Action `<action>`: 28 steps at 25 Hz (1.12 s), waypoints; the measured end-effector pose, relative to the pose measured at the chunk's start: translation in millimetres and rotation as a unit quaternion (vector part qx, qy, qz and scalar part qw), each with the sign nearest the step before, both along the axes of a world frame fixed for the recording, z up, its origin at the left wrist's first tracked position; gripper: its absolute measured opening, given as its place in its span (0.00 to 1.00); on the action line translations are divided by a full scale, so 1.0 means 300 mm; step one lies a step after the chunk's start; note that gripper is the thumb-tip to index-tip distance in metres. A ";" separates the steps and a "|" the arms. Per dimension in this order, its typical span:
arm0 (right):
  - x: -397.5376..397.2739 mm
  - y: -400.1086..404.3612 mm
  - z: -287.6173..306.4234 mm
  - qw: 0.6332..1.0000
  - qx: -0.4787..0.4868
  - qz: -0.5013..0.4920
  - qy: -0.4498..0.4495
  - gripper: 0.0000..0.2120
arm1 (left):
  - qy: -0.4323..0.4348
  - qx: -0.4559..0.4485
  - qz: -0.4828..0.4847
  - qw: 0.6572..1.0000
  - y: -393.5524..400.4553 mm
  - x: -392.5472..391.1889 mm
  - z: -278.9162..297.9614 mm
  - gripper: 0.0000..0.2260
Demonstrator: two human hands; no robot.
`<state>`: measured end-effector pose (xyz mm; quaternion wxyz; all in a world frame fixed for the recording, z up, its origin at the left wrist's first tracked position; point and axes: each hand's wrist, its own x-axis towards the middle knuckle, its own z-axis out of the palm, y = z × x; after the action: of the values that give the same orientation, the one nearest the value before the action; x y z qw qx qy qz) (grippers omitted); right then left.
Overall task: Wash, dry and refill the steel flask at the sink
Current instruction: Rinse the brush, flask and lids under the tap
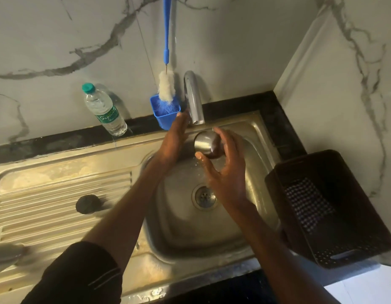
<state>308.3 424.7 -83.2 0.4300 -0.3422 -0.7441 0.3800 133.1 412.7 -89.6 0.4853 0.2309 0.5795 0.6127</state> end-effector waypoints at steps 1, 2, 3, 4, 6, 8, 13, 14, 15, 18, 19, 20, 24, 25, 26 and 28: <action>0.001 -0.028 0.006 1.000 0.015 -0.008 0.002 0.29 | 0.018 -0.010 0.021 1.000 -0.042 0.016 -0.030 0.26; 0.009 -0.057 -0.014 1.000 0.003 -0.012 -0.018 0.28 | 0.041 -0.023 0.058 0.997 -0.089 0.039 -0.056 0.24; 0.021 -0.089 -0.050 0.997 -0.034 -0.001 -0.066 0.26 | 0.064 -0.029 0.100 0.993 -0.142 0.070 -0.083 0.21; 0.038 -0.120 -0.094 0.986 -0.092 0.028 -0.135 0.23 | 0.087 -0.025 0.139 0.986 -0.199 0.100 -0.106 0.17; 0.071 -0.173 -0.159 0.953 -0.146 0.060 -0.259 0.22 | 0.115 -0.016 0.197 0.974 -0.320 0.164 -0.132 0.13; 0.063 -0.190 -0.142 0.965 -0.085 0.043 -0.244 0.26 | 0.177 -0.035 0.221 0.959 -0.441 0.202 -0.143 0.11; 0.029 -0.271 -0.079 0.989 -0.038 0.036 -0.142 0.25 | 0.310 -0.064 0.255 0.914 -0.698 0.227 -0.133 0.12; 0.024 -0.296 -0.118 0.975 -0.085 0.047 -0.201 0.23 | 0.317 -0.067 0.270 0.907 -0.741 0.223 -0.127 0.14; 0.021 -0.329 -0.165 0.954 -0.131 0.051 -0.265 0.22 | 0.326 -0.072 0.284 0.899 -0.789 0.220 -0.128 0.17; -0.019 -0.436 -0.230 0.935 -0.145 0.112 -0.304 0.24 | 0.345 -0.116 0.317 0.876 -0.959 0.201 -0.149 0.19; -0.053 -0.469 -0.205 0.936 -0.137 0.136 -0.294 0.26 | 0.353 -0.137 0.316 0.870 -1.020 0.185 -0.166 0.17; -0.091 -0.503 -0.180 0.940 -0.126 0.157 -0.277 0.27 | 0.363 -0.162 0.311 0.864 -1.078 0.169 -0.177 0.14; -0.311 -0.721 -0.100 0.935 -0.005 0.235 -0.266 0.34 | 0.400 -0.261 0.305 0.824 -1.330 0.069 -0.161 0.11; -0.365 -0.780 -0.089 0.926 0.038 0.248 -0.282 0.34 | 0.406 -0.292 0.303 0.811 -1.384 0.041 -0.153 0.10; -0.417 -0.834 -0.086 0.918 0.078 0.256 -0.292 0.33 | 0.419 -0.322 0.295 0.796 -1.431 0.012 -0.143 0.09; -0.509 -0.909 -0.102 0.904 0.133 0.265 -0.308 0.31 | 0.455 -0.359 0.245 0.777 -1.501 -0.034 -0.140 0.06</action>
<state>155.7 152.0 -113.8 0.1050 -0.1720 -0.9462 0.2530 122.9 -37.6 -131.5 0.0465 0.1420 0.9478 0.2817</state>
